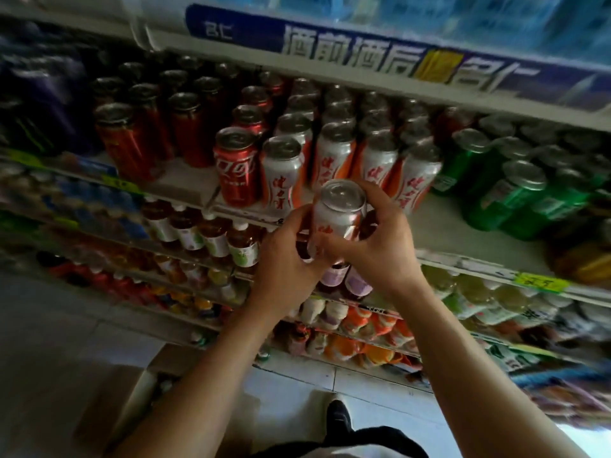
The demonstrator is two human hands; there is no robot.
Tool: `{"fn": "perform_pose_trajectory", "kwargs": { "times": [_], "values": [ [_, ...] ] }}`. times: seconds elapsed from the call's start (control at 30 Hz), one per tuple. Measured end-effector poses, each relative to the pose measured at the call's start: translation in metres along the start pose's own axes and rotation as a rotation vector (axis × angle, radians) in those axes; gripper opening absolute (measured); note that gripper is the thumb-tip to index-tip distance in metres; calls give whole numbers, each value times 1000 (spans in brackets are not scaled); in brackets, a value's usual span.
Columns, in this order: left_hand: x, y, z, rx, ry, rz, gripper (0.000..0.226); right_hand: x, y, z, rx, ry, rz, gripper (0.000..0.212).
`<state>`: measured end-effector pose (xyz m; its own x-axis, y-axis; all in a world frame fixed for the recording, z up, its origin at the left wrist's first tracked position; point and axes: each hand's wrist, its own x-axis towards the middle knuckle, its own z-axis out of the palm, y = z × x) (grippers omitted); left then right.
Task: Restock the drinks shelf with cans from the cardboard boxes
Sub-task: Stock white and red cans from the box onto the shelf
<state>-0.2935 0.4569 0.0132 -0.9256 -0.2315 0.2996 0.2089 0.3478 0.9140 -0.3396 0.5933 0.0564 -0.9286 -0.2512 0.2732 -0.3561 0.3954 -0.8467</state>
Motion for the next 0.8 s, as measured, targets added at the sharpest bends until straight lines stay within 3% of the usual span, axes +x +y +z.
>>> {"fn": "perform_pose_trajectory", "kwargs": {
  "times": [0.13,0.27,0.47,0.6,0.8],
  "values": [
    [10,7,11,-24,51,1,55,10,11,-5,52,17,9,74],
    [24,7,16,4,103,-11,62,22,19,-2,45,27,-28,59],
    [40,-1,23,171,228,81,50,39,29,9,100,22,-60,45],
    [36,-8,24,208,229,114,56,49,33,12,124,22,-76,38],
    [27,-24,14,229,205,108,36,52,44,17,89,19,-81,55]
  ]
}}
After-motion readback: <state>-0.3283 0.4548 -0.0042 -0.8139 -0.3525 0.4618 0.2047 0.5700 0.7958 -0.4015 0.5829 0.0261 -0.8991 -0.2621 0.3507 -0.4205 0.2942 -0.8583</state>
